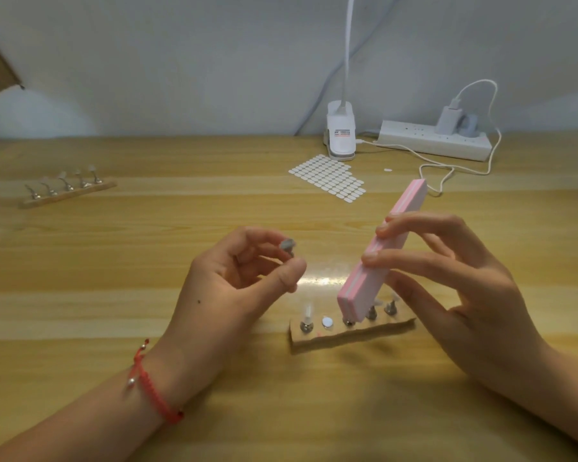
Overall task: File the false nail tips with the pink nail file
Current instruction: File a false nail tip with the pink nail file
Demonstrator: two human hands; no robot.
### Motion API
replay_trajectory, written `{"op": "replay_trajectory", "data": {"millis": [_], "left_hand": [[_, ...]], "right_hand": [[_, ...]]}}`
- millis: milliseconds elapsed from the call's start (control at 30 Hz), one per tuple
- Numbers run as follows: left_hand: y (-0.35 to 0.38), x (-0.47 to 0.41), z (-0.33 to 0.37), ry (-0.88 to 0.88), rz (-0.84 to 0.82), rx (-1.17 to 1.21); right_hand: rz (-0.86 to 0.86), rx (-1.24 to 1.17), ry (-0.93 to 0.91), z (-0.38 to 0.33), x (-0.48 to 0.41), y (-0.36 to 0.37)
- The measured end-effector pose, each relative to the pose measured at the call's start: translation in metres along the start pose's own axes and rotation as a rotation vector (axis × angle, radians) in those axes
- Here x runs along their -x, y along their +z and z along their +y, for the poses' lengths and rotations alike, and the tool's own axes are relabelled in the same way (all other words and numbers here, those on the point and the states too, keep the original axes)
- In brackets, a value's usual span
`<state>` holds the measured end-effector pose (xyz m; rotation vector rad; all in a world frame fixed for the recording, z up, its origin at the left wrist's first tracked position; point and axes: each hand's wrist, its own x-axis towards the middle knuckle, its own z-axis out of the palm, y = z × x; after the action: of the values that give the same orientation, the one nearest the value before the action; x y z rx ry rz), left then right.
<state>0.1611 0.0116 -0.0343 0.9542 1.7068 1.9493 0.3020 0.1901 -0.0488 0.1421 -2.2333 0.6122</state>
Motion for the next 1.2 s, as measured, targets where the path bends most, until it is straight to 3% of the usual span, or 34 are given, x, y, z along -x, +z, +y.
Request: {"op": "replay_trajectory", "data": {"millis": [700,833,933,1067,1200], "left_hand": [[-0.001,-0.001,-0.003,-0.119,-0.136,0.154],[-0.001,-0.005,-0.004,-0.077,-0.033,0.179],[-0.008,-0.008,-0.001,0.045,0.025,-0.060],[-0.010,0.001,0.000,0.475,-0.224,-0.609],[0.000,0.014,0.002,0.753,-0.336,-0.915]], "right_hand": [[-0.015,0.013,-0.036,-0.004,0.000,0.001],[-0.028,0.038,-0.061,-0.005,0.000,0.001],[-0.009,0.022,-0.028,-0.001,0.000,-0.002],[0.043,0.002,0.058,0.007,-0.003,-0.003],[0.116,-0.054,0.150,0.012,-0.006,-0.005]]}}
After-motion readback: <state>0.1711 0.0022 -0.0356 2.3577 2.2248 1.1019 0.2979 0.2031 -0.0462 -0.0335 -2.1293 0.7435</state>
